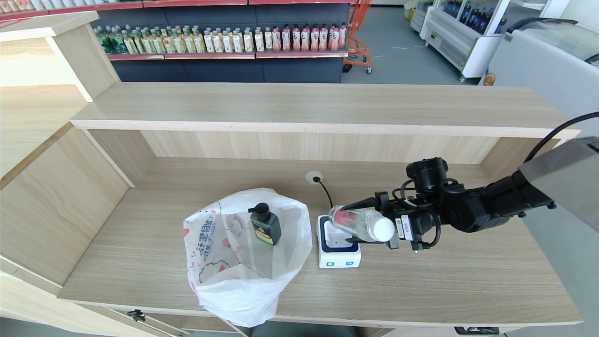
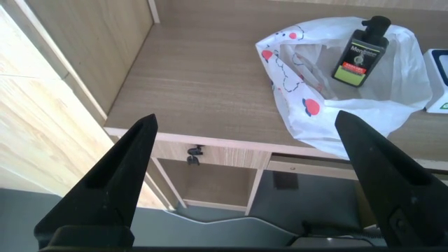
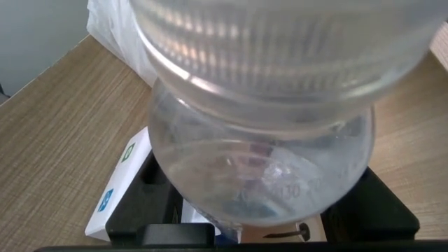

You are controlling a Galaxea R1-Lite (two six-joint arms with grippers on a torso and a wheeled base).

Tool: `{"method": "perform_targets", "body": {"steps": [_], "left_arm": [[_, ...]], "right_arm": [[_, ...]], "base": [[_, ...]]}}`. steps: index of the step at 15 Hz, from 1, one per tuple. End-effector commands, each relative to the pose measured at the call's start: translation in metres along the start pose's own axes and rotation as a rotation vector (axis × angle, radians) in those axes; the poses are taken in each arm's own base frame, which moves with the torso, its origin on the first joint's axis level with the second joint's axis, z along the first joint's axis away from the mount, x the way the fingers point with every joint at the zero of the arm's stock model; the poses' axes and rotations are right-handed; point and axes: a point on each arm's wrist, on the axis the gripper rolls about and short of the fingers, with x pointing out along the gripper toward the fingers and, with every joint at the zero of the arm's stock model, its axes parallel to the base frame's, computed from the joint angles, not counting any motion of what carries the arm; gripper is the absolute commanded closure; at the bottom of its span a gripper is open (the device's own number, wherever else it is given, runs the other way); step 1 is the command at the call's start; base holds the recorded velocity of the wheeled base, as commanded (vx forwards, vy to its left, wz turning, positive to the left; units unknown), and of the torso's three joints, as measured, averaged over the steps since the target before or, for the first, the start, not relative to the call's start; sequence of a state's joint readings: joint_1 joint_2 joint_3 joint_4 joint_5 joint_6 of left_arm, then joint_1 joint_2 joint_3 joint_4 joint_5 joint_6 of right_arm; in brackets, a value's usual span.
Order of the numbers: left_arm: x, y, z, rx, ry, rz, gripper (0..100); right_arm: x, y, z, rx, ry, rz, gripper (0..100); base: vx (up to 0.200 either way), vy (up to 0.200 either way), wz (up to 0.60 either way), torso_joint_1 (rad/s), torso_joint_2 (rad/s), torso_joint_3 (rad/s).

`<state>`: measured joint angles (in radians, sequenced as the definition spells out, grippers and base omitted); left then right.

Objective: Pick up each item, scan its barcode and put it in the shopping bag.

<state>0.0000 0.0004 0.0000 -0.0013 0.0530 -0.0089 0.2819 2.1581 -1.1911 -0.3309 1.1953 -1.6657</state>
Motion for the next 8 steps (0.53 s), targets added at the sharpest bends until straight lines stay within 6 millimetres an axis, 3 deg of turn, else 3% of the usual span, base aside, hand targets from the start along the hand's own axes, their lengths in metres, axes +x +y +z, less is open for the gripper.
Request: {"method": "perform_targets", "body": {"steps": [1, 6, 8], "left_arm": [[0.0, 0.0, 0.0, 0.0, -0.001, -0.001, 0], [0.0, 0.0, 0.0, 0.0, -0.001, 0.001, 0], [0.0, 0.0, 0.0, 0.0, -0.001, 0.001, 0]], "right_arm": [[-0.002, -0.002, 0.003, -0.002, 0.0, -0.002, 100], [-0.008, -0.007, 0.007, -0.004, 0.014, -0.009, 100], [-0.031, -0.014, 0.018, 0.035, 0.092, -0.033, 100]], "base": [[0.0, 0.0, 0.0, 0.0, 0.0, 0.0], [0.0, 0.0, 0.0, 0.0, 0.0, 0.0], [0.0, 0.0, 0.0, 0.0, 0.0, 0.0]]}}
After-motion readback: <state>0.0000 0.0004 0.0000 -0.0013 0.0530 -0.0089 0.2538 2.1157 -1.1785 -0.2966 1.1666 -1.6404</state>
